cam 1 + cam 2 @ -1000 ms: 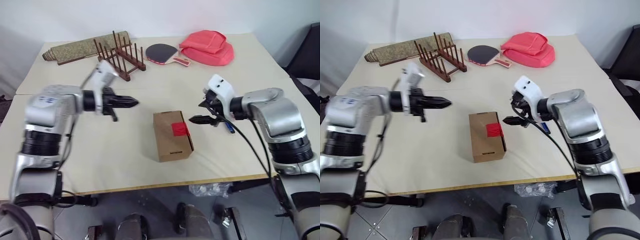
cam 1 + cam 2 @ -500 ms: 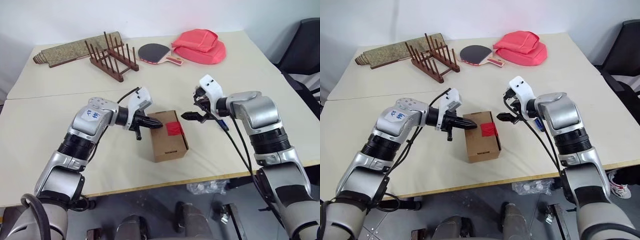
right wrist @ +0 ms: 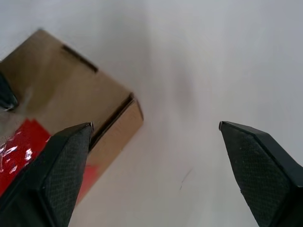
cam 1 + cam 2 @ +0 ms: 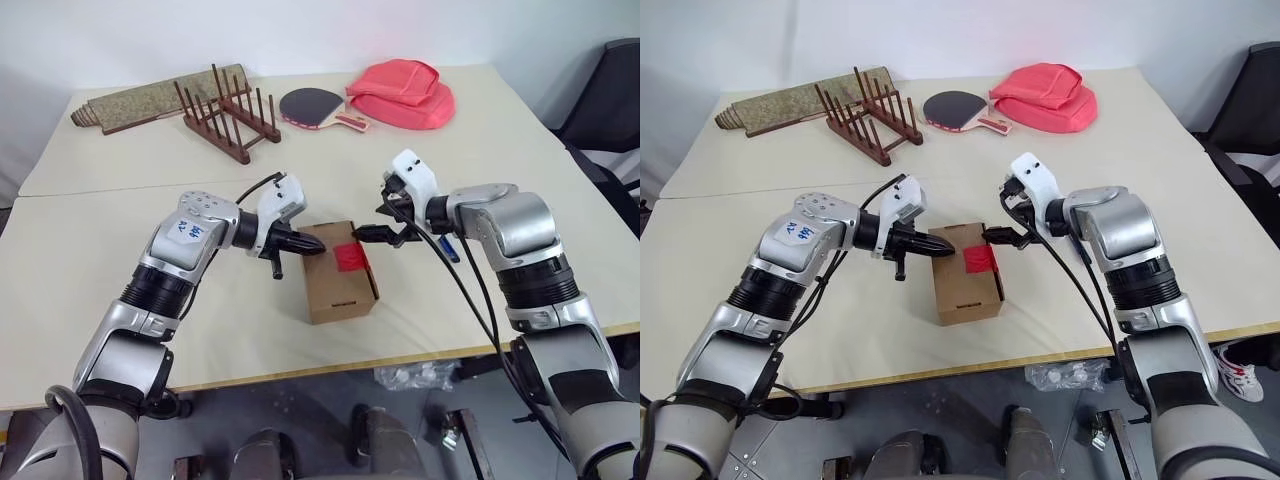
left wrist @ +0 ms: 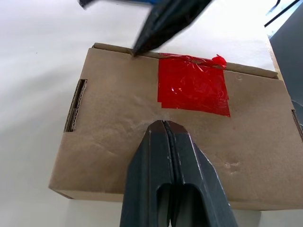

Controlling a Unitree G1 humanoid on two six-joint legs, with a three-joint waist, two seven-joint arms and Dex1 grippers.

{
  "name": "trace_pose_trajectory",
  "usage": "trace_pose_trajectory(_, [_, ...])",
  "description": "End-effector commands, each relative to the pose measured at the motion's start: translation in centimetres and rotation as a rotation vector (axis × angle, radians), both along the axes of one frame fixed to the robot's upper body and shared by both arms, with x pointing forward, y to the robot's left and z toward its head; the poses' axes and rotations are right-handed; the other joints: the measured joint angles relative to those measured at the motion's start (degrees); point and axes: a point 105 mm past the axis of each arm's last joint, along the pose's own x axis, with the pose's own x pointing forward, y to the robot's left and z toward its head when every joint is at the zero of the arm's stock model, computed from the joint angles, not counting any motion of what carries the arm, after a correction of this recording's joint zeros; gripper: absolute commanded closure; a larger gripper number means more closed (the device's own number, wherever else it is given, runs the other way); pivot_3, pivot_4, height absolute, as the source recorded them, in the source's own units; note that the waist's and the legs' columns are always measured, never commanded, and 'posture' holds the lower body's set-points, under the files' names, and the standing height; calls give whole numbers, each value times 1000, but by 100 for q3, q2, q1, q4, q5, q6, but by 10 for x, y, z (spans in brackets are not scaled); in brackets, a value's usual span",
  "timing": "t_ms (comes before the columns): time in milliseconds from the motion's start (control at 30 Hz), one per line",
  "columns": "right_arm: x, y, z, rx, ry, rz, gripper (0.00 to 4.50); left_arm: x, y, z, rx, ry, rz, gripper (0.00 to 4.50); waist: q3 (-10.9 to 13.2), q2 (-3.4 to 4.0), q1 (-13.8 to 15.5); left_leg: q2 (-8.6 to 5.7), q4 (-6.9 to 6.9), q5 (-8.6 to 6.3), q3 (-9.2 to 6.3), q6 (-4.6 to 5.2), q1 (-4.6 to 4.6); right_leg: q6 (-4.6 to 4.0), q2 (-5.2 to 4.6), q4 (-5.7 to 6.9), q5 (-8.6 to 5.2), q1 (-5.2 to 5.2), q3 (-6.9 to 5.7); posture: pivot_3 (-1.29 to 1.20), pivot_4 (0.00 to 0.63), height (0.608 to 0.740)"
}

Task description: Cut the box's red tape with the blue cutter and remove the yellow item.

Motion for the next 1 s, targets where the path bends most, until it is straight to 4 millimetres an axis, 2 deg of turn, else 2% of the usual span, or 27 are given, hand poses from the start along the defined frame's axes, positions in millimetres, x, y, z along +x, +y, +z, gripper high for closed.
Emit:
trace_pose_trajectory(33, [-3,-8,-12,-46,28,-6,50,-1,1,-4,34,3,3,4500,-1,-1,5,0,0,0,0,0,1,0,0,0,0,1,0,0,150,740])
trace_pose_trajectory(300, [9,-39,-27,-189,11,-58,50,-4,1,-6,35,18,-1,4500,-5,-8,24,0,3,0,-4,0,9,0,-2,-2,0,16,-2,0,150,740])
trace_pose_trajectory(567, [14,-58,-43,-370,-18,7,50,-7,-1,-10,30,30,4,4500,-2,-2,-6,1,3,1,0,2,4,0,-1,1,0,5,1,0,150,740])
trace_pose_trajectory(667, [12,-66,-42,-415,-36,33,50,-8,-1,-10,27,32,10,4500,-2,-3,9,0,3,1,0,2,4,0,-1,1,0,6,3,0,150,740])
trace_pose_trajectory(833, [4,-58,-9,-113,76,-1,50,-8,1,-9,23,30,23,4500,-2,-3,28,1,13,1,-1,2,0,0,-2,1,0,7,3,0,150,740])
trace_pose_trajectory(900, [-4,-58,-6,19,261,-43,50,-9,1,-10,21,32,25,4500,-2,-3,21,1,13,2,-2,3,0,0,-2,2,0,6,3,0,150,740])
trace_pose_trajectory(1000, [-3,-55,1,186,378,-73,50,-10,2,-11,22,36,26,4500,-2,-2,11,1,19,3,-2,6,0,-1,-2,7,0,6,6,0,150,740])
